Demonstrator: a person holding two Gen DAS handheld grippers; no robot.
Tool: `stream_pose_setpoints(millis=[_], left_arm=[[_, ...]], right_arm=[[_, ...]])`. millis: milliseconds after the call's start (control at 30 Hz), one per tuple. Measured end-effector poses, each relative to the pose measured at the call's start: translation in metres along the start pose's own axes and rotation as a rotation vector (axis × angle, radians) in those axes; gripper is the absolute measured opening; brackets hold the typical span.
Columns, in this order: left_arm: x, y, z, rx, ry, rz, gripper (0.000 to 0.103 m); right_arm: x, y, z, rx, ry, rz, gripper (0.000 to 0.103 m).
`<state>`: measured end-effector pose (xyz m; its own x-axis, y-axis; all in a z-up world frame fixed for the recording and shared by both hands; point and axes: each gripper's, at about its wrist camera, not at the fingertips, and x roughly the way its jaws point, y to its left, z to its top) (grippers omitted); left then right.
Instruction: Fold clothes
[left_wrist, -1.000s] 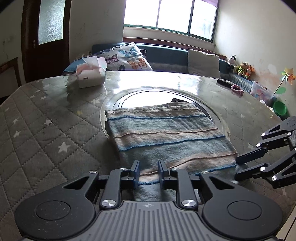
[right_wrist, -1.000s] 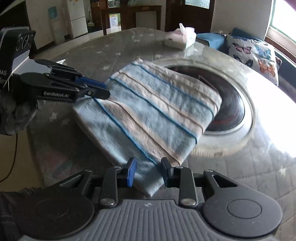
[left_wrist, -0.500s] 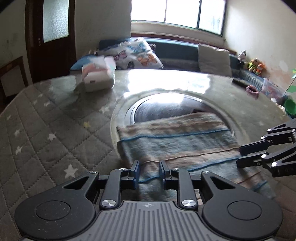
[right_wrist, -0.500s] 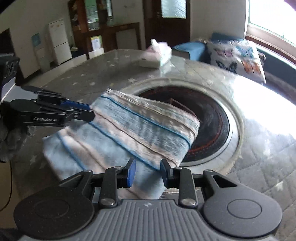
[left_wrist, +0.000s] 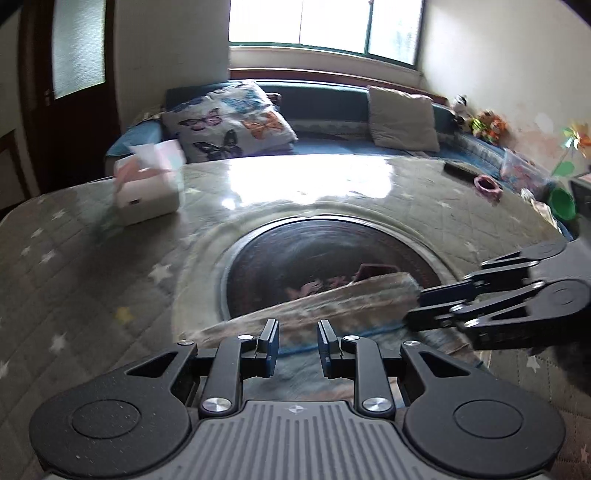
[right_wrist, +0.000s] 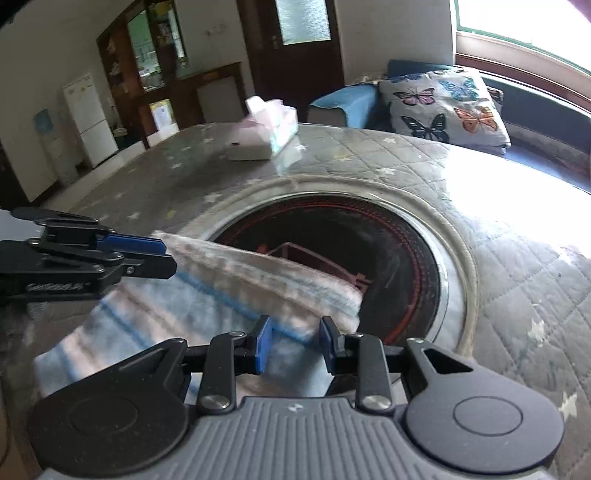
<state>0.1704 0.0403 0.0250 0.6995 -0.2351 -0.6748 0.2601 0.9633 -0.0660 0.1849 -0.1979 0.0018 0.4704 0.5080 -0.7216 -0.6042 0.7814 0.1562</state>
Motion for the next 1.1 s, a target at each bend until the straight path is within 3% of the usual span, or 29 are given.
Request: stream_pose_setpoints(millis=[167, 500, 733, 933, 1100], left_arm=[[0.021, -0.013, 0.011, 0.043, 0.022, -0.034, 0.026], [0.055, -0.012, 0.019, 0.034, 0.06, -0.053, 0.026], [0.037, -0.002, 0.019, -0.005, 0.019, -0.043, 0.026], [0.02, 0.006, 0.007, 0.009, 0.02, 0.01, 0.026], [0.0, 0.018, -0.006, -0.01, -0.002, 0.043, 0.026]], right_arm=[[0.005, -0.009, 0.002, 0.021, -0.005, -0.001, 0.027], [0.008, -0.006, 0.016, 0.04, -0.063, 0.018, 0.026], [0.014, -0.001, 0.021, 0.039, -0.071, 0.03, 0.025], [0.033, 0.005, 0.02, 0.033, -0.037, 0.024, 0.022], [0.027, 0.007, 0.019, 0.051, -0.058, 0.013, 0.021]])
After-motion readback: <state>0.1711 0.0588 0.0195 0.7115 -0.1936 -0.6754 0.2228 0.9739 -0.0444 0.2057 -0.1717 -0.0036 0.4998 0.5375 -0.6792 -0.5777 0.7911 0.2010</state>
